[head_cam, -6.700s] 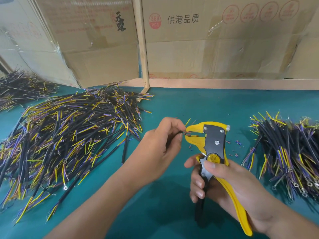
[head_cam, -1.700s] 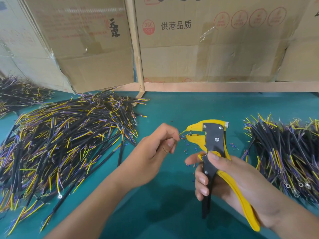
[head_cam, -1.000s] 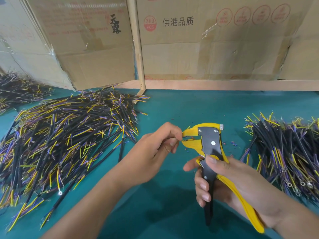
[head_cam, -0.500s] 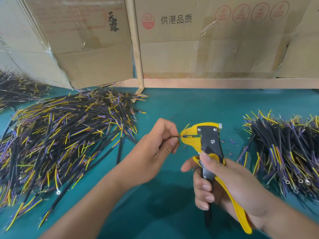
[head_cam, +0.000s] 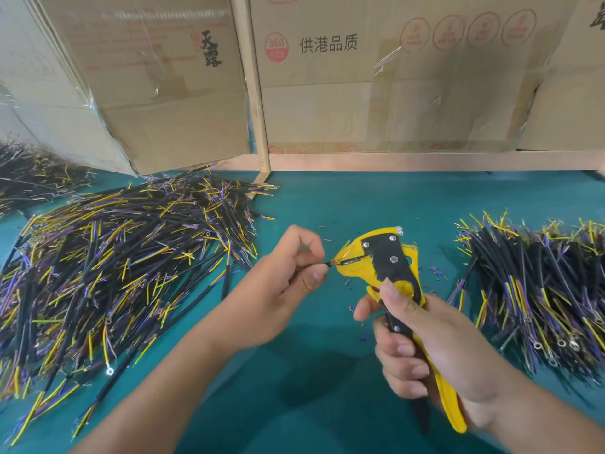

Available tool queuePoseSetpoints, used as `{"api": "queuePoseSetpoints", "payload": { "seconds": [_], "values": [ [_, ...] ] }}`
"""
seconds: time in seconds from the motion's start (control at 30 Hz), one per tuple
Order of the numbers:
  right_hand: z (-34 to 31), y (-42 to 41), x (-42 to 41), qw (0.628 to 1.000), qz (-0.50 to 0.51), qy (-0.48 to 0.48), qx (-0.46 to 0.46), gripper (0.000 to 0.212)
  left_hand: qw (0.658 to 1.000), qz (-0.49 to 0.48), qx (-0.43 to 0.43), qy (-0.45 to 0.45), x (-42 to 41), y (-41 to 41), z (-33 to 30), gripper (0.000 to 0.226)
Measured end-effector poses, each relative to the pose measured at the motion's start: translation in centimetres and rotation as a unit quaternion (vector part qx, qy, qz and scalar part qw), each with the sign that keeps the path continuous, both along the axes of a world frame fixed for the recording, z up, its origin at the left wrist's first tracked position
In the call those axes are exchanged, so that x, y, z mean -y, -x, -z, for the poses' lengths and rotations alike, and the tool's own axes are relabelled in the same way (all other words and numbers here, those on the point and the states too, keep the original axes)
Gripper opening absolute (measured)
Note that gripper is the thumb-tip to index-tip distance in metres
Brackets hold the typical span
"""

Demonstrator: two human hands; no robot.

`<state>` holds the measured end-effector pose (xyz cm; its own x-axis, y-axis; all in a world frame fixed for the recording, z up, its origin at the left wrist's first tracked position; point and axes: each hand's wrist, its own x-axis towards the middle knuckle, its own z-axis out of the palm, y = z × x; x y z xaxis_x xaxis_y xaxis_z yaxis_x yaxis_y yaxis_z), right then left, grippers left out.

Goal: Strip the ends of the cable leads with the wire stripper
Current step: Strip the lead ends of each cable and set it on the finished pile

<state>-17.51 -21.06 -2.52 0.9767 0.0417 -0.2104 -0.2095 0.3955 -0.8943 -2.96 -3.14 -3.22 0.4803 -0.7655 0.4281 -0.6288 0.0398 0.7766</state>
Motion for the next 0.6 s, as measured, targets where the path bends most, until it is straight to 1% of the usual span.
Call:
{"api": "queuePoseSetpoints", "payload": {
  "seconds": [0.17,0.23,0.27,0.3,0.33,0.37,0.4,0.43,0.5,0.6],
  "values": [
    [0.0,0.0,0.2,1.0,-0.008,0.01,-0.001,0.058,1.0,-0.007,0.018,-0.024,-0.8,-0.8,-0.2,0.012],
    [-0.4,-0.1,1.2,0.999,0.029,-0.024,0.015,0.05,0.997,-0.07,0.043,-0.009,-2.2,-2.3,-0.9,0.007],
    [-0.8,-0.3,1.9,0.997,0.061,-0.038,0.025,0.047,0.993,-0.111,0.038,0.016,-3.2,-3.3,-1.2,0.006],
    [-1.3,-0.3,2.4,0.994,0.093,-0.044,0.036,0.047,0.989,-0.138,0.004,0.05,-4.0,-3.9,-1.6,0.007],
    [-1.6,-0.5,2.8,0.991,0.116,-0.053,0.049,0.049,0.986,-0.144,-0.031,0.081,-4.4,-4.3,-1.8,0.006],
    [-1.7,-0.6,2.9,0.987,0.128,-0.07,0.06,0.05,0.985,-0.137,-0.046,0.092,-4.3,-4.2,-1.9,0.004],
    [-1.7,-0.7,2.8,0.986,0.128,-0.088,0.061,0.051,0.988,-0.123,-0.049,0.082,-3.7,-3.8,-1.8,0.004],
    [-1.6,-0.9,2.4,0.986,0.116,-0.101,0.057,0.053,0.991,-0.108,-0.05,0.064,-2.9,-3.2,-1.4,0.01],
    [-1.2,-1.4,1.6,0.989,0.1,-0.102,0.039,0.058,0.994,-0.074,-0.073,0.043,-1.4,-2.0,-0.7,0.015],
    [-0.6,-2.1,0.9,0.991,0.095,-0.097,0.015,0.062,0.982,-0.069,-0.161,0.067,-0.2,-1.1,-0.6,0.016]
  ]
}}
